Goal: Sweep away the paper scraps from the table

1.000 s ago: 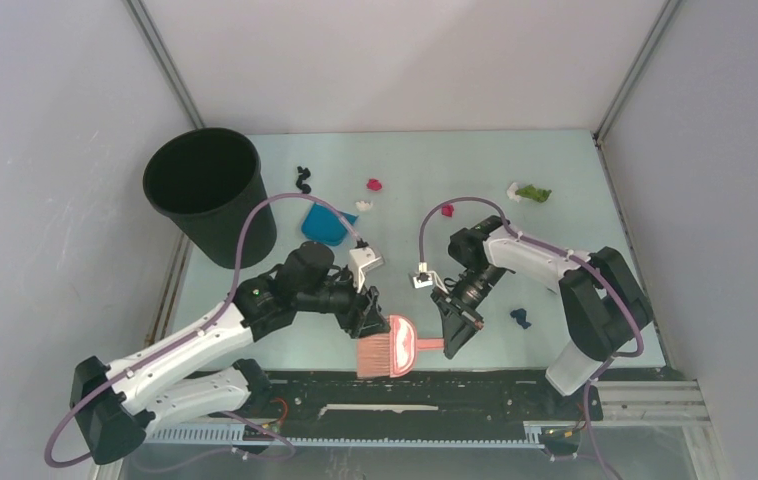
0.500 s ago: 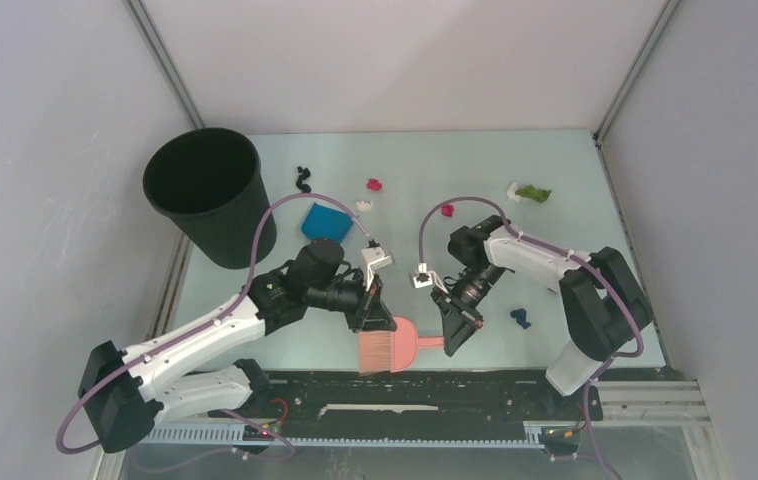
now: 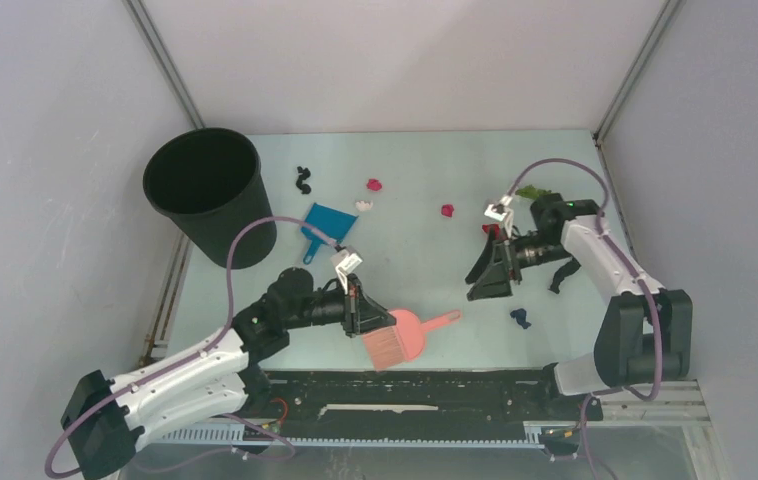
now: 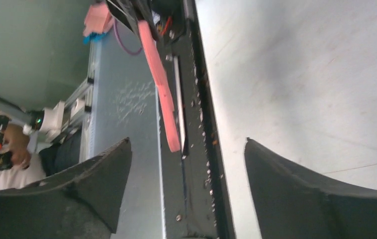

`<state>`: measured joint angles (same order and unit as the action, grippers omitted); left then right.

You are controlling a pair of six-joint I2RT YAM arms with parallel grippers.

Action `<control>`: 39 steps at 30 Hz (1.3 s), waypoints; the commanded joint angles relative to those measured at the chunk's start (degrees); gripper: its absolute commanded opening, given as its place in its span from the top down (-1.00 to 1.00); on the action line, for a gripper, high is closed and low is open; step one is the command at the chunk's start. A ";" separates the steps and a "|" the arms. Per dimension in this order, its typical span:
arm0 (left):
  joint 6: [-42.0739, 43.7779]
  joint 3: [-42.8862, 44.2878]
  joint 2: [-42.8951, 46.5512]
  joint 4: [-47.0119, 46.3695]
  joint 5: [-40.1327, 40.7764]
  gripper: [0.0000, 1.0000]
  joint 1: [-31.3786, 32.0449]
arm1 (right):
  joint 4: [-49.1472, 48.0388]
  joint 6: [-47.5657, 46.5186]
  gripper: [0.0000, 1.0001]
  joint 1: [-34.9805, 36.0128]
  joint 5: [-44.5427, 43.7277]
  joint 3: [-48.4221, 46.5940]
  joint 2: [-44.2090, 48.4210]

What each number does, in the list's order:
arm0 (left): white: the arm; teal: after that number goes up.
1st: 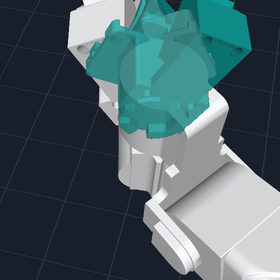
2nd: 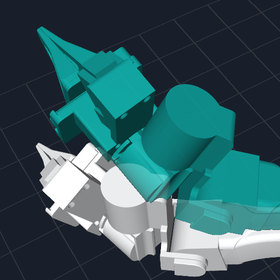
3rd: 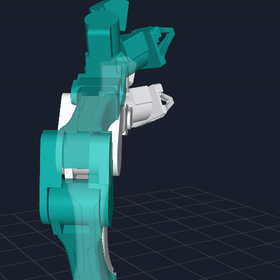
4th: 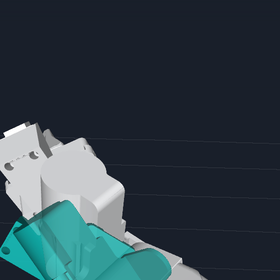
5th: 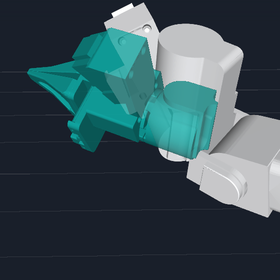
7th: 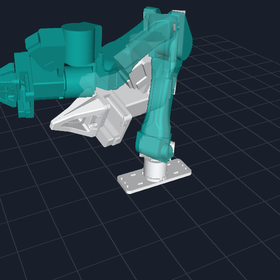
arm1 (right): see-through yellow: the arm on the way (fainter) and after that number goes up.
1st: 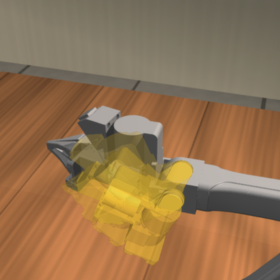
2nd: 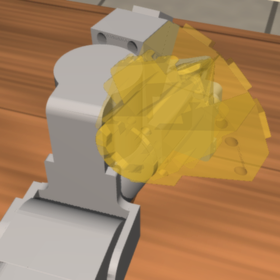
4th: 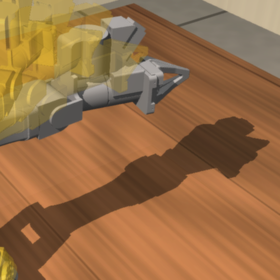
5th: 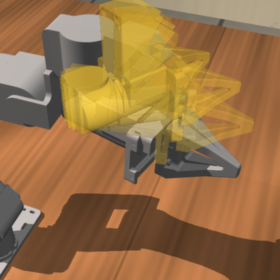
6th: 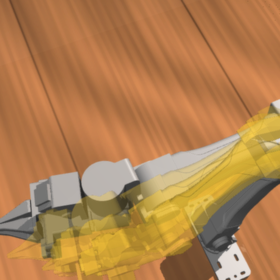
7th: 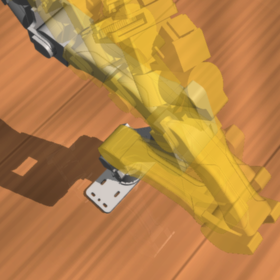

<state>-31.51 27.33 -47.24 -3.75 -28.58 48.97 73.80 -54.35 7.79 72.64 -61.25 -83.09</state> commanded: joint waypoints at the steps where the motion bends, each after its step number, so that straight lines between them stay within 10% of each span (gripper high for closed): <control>1: -17.73 -10.47 3.82 -26.88 11.37 1.00 0.21 | -4.85 8.81 -0.98 -6.44 8.95 0.53 3.00; 13: -24.78 -13.84 -5.72 -44.84 8.81 1.00 0.16 | -26.55 27.26 -0.92 -3.15 -0.01 10.05 12.47; 31: -30.05 -11.64 -22.82 -61.69 3.12 1.00 0.22 | -0.32 -2.09 0.04 2.43 4.81 2.74 2.44; 39: -29.67 -11.19 -24.34 -61.98 3.48 1.00 0.16 | 0.09 -2.25 0.09 3.52 4.48 2.50 2.14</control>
<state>-60.62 13.96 -71.20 -61.41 -24.45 48.97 71.79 -53.84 10.63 75.59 -56.80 -81.10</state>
